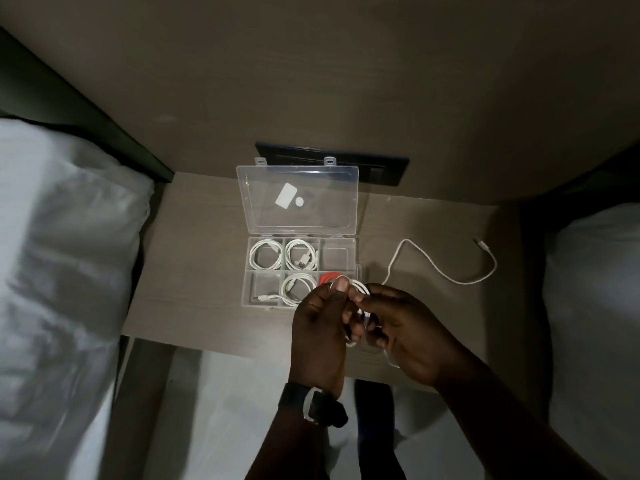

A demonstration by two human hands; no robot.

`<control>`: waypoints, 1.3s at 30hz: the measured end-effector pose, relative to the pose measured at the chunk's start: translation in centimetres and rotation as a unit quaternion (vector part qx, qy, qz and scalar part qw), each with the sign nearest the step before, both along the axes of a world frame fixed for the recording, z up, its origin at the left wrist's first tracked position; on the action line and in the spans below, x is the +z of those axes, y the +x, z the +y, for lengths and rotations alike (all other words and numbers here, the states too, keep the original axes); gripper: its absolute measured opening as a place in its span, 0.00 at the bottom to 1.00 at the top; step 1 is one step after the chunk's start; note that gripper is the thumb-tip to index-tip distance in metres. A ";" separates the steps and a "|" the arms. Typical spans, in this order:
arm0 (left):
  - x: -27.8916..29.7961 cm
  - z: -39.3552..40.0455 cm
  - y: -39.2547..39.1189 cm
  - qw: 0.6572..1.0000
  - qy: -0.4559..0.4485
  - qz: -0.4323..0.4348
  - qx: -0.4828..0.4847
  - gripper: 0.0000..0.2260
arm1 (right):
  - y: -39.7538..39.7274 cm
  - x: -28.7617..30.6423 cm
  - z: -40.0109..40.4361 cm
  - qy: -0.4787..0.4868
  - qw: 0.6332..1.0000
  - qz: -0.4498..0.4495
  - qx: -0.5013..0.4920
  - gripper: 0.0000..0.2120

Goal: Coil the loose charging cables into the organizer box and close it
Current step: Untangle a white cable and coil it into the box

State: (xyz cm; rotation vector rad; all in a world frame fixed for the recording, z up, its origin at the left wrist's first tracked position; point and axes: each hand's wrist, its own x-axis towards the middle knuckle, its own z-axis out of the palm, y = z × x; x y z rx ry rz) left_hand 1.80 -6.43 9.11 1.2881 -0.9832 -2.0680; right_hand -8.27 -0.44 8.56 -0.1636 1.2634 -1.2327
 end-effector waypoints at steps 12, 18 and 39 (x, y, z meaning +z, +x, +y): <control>-4.8 -5.3 0.5 0.985 -0.142 -0.076 -0.059 0.05 | -1.6 -3.0 -3.8 0.023 0.997 -0.023 -0.072 0.05; -9.8 -9.1 -1.5 0.912 -0.277 -0.227 -0.200 0.11 | -3.9 -6.5 -7.7 0.071 0.986 0.093 -0.121 0.09; -13.7 -11.5 -1.7 0.783 -0.477 -0.314 -0.245 0.09 | -4.5 -12.8 -9.4 0.165 0.867 0.462 -0.090 0.02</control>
